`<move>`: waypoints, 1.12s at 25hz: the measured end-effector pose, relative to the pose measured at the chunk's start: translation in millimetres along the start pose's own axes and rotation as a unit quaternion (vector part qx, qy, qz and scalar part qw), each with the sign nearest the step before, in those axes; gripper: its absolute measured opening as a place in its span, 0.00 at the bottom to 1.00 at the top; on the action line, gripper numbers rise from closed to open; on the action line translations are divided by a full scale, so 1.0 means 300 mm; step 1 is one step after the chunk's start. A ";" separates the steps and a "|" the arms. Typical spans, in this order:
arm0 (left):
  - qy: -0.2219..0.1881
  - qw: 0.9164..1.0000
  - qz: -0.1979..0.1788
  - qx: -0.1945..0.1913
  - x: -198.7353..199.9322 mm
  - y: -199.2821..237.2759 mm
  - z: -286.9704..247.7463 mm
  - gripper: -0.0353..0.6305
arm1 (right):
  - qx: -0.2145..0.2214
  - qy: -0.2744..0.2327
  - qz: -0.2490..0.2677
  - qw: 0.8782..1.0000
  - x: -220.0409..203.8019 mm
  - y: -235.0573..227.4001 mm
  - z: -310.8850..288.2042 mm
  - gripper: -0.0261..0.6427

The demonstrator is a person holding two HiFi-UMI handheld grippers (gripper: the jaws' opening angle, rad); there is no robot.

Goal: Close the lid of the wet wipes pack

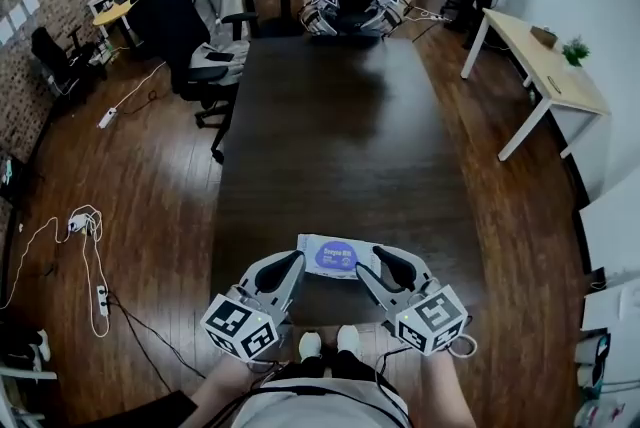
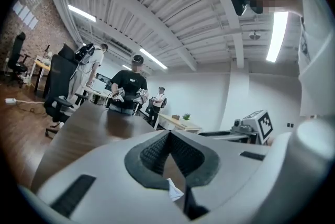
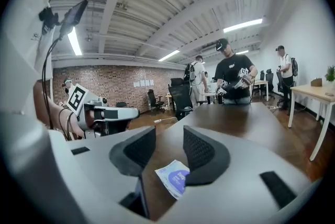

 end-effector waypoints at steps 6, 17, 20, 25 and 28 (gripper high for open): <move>-0.022 0.999 -0.027 0.000 0.115 -0.059 0.033 0.06 | -0.013 -0.038 0.016 0.999 0.073 0.039 0.100 0.15; -0.015 0.999 -0.026 -0.039 0.087 -0.095 0.064 0.06 | -0.056 -0.052 0.002 0.997 0.050 0.096 0.161 0.05; -0.013 0.998 -0.028 -0.048 0.066 -0.097 0.067 0.06 | -0.066 -0.053 0.000 0.996 0.037 0.115 0.180 0.05; -0.016 0.998 -0.031 -0.052 0.073 -0.141 0.083 0.06 | -0.066 -0.054 0.005 0.996 0.049 0.155 0.233 0.05; -0.020 0.998 -0.034 -0.053 0.065 -0.188 0.109 0.06 | -0.060 -0.057 0.020 0.996 0.055 0.198 0.286 0.05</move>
Point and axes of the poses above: the fingertips, and each gripper's own axes: z backward along the fingers, y to its left, x out of its top, the point moved 7 cm from there along z, backward along the fingers, and after that the axes turned 2 degrees about y, right-handed, at the moved point
